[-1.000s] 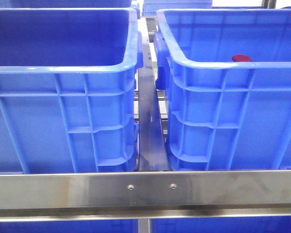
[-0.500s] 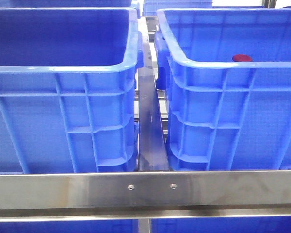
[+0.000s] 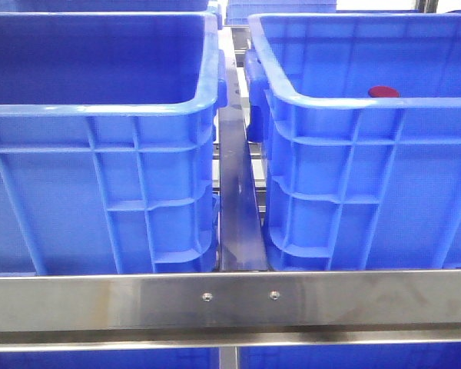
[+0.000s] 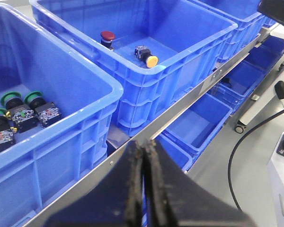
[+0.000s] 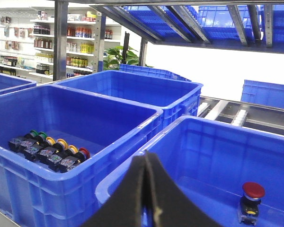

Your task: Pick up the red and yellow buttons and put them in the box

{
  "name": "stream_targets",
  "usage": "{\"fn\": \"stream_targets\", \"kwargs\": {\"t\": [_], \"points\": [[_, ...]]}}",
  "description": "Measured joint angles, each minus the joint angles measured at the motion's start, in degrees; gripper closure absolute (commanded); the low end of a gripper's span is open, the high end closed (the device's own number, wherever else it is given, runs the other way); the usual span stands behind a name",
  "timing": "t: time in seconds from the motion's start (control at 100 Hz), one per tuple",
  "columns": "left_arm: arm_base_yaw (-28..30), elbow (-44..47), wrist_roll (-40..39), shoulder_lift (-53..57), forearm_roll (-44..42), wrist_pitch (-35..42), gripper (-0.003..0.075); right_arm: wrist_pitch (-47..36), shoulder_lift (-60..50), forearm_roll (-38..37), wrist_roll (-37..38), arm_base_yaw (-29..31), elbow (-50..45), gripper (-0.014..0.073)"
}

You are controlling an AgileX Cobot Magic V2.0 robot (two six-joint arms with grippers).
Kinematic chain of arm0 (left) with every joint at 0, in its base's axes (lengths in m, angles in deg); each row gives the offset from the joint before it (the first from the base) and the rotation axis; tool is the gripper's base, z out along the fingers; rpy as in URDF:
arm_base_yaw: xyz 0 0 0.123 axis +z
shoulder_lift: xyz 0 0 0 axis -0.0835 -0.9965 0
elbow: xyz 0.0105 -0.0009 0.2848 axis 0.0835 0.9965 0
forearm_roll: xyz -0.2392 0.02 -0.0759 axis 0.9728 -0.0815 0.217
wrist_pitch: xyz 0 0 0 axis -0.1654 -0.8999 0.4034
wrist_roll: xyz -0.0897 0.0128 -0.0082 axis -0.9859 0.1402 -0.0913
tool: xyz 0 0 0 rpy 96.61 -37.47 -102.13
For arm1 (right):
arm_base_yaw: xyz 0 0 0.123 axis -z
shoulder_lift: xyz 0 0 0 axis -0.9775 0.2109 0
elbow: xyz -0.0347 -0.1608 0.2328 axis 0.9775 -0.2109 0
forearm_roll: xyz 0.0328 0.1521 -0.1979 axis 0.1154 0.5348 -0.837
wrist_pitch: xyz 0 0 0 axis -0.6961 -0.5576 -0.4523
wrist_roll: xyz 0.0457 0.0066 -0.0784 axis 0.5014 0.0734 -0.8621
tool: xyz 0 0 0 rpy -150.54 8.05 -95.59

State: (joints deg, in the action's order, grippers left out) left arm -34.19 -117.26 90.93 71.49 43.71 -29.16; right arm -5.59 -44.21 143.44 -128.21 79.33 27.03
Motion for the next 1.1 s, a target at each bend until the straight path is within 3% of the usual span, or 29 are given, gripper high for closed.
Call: {"fn": "stream_targets", "kwargs": {"t": [0.23,0.36,0.55,0.67,0.8,1.1], "points": [[0.00,1.02,0.00,0.00,-3.22,0.29,0.0740,0.00,0.00,0.00,0.00,0.00,0.00,0.0654],[1.26,3.22,0.00,0.11,-5.55,4.23,0.0740,0.00,0.00,0.00,0.00,0.00,0.00,0.0654],[8.40,8.85,-0.85,0.62,-7.64,18.63,0.0740,0.00,0.00,0.00,0.00,0.00,0.00,0.0654],[12.08,12.79,-7.07,3.13,-13.11,23.72,0.0740,0.00,0.00,0.00,0.00,0.00,0.00,0.0654],[17.78,17.40,-14.68,5.97,-18.60,25.66,0.0740,0.00,0.00,-0.04,0.00,0.00,0.00,0.0654],[31.86,28.57,-16.43,13.12,-20.35,29.18,0.0740,0.00,0.00,-0.04,0.00,0.00,0.00,0.0654]]}}
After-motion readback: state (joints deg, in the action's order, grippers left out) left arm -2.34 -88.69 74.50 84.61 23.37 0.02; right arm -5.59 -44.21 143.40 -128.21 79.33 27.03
